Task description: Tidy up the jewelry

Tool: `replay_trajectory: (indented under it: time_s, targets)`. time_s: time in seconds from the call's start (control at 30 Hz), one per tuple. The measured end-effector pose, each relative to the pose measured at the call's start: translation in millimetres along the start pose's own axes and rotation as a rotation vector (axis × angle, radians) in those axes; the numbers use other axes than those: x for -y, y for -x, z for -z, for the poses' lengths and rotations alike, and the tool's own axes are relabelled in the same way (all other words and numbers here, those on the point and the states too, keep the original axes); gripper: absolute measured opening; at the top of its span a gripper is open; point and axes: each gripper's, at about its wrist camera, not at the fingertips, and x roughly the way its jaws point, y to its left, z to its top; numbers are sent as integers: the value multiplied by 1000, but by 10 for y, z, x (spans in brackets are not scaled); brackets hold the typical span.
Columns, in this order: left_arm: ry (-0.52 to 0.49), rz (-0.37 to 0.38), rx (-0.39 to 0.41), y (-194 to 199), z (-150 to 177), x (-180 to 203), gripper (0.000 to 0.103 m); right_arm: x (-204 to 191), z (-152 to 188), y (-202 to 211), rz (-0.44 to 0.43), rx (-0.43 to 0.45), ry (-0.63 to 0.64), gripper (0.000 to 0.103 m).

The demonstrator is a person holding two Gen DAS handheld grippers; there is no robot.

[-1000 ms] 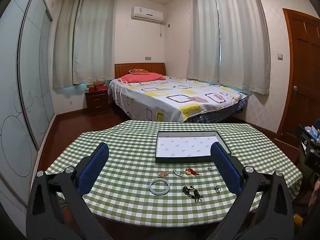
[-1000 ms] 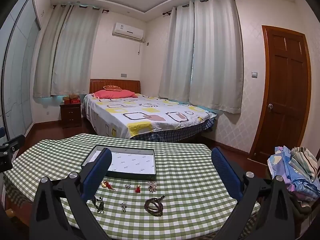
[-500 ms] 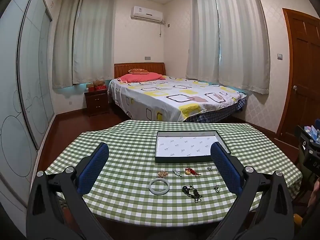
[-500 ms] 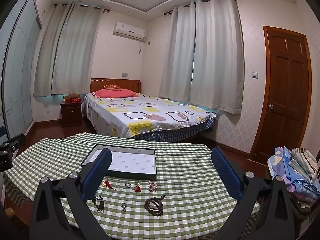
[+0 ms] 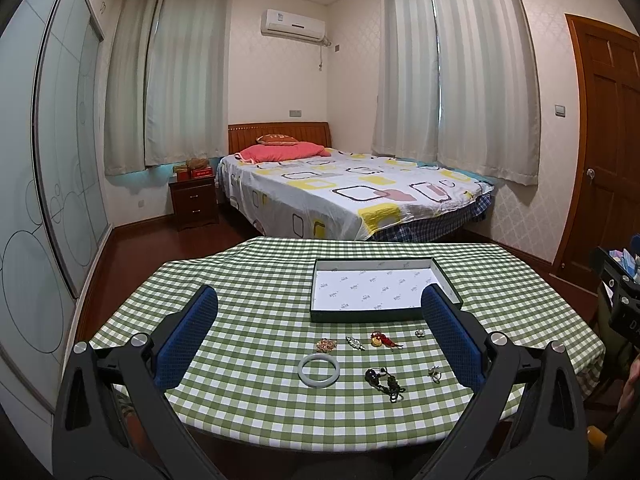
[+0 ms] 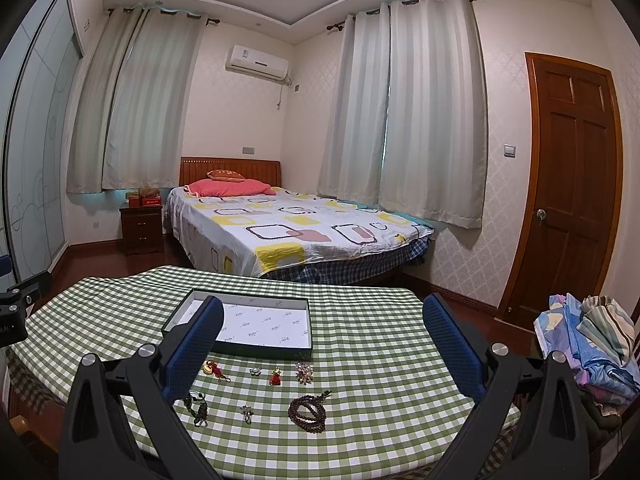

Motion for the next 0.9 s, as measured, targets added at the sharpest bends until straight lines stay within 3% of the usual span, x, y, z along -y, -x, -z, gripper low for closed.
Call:
replay_trajectory:
  time_s: [0.9]
  targets:
    - [3,-2,1,-16,37,12,99,-8,-23,1,0,3,1,97]
